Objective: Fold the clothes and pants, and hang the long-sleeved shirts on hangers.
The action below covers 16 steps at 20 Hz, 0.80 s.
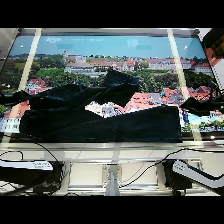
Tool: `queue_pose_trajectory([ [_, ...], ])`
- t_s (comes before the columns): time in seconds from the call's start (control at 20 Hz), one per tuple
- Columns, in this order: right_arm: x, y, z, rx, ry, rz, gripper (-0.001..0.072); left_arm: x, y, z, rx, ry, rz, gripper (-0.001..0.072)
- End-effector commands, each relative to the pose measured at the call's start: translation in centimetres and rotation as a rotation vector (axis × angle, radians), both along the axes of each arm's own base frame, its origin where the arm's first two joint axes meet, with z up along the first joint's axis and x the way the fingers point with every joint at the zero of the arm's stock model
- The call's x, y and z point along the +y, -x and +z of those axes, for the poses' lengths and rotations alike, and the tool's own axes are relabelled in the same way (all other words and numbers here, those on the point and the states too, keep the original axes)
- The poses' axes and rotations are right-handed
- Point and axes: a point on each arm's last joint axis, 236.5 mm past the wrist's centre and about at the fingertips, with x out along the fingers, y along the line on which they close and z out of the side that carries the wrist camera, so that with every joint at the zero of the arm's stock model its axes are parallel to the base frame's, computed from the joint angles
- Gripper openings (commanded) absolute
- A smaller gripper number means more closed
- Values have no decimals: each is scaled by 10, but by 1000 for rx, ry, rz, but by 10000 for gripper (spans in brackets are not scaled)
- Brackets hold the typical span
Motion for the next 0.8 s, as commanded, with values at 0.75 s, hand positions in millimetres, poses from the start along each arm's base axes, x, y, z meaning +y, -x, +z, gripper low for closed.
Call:
queue_pose_trajectory([
  [0.75, 3, -10, 4, -40, -22, -25, 521, -42, 19, -19, -23, 263, -184, 672],
])
